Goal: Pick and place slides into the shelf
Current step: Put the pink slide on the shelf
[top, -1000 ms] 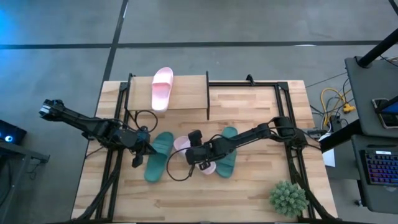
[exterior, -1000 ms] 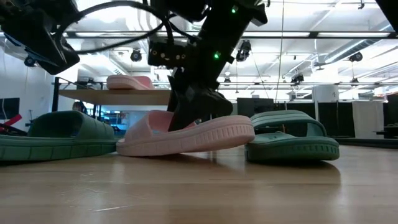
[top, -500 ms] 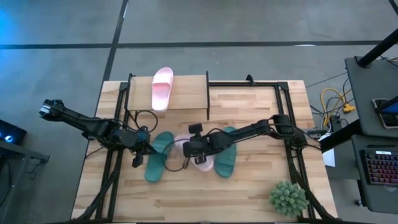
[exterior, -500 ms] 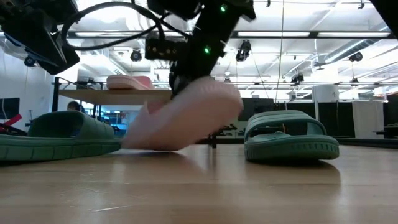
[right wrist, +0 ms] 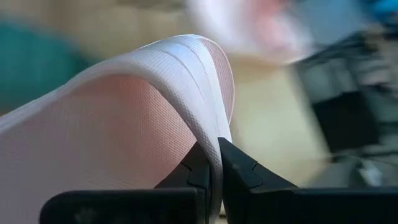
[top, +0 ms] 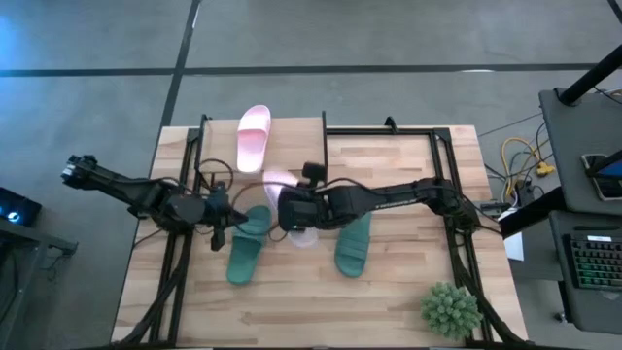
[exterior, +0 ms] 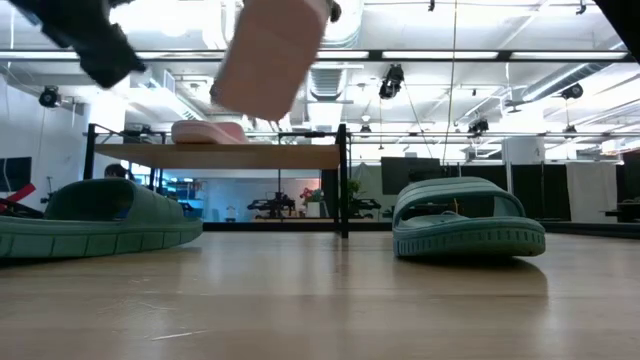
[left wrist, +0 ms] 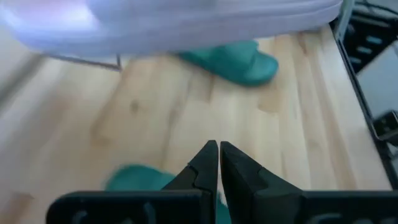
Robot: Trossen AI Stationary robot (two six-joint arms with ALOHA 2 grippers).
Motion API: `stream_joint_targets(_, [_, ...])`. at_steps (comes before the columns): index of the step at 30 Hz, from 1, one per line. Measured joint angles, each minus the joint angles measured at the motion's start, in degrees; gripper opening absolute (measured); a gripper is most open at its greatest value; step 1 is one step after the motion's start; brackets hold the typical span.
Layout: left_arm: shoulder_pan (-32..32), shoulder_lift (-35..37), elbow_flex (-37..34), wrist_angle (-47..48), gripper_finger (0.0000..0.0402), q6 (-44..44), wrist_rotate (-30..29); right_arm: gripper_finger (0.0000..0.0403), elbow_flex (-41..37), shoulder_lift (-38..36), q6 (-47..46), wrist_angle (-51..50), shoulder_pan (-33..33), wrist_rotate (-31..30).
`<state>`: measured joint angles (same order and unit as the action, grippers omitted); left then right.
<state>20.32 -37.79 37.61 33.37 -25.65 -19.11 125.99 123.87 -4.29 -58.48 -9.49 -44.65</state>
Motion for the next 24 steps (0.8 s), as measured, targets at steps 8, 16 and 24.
stream_joint_targets(8, [0.0,3.5,6.1,9.4,0.0004,2.3,-7.1,0.0013,6.3,-0.2,-1.7,0.0,6.7,-9.0])
stream_joint_targets(16, [-0.1,9.9,8.2,9.9,0.0004,6.6,-11.1,0.0013,4.3,0.2,-4.9,3.2,17.3,-2.2])
stream_joint_targets(24, [-0.1,18.8,8.6,10.3,0.0004,14.3,-18.7,0.0013,4.4,4.2,0.3,13.3,23.2,2.5])
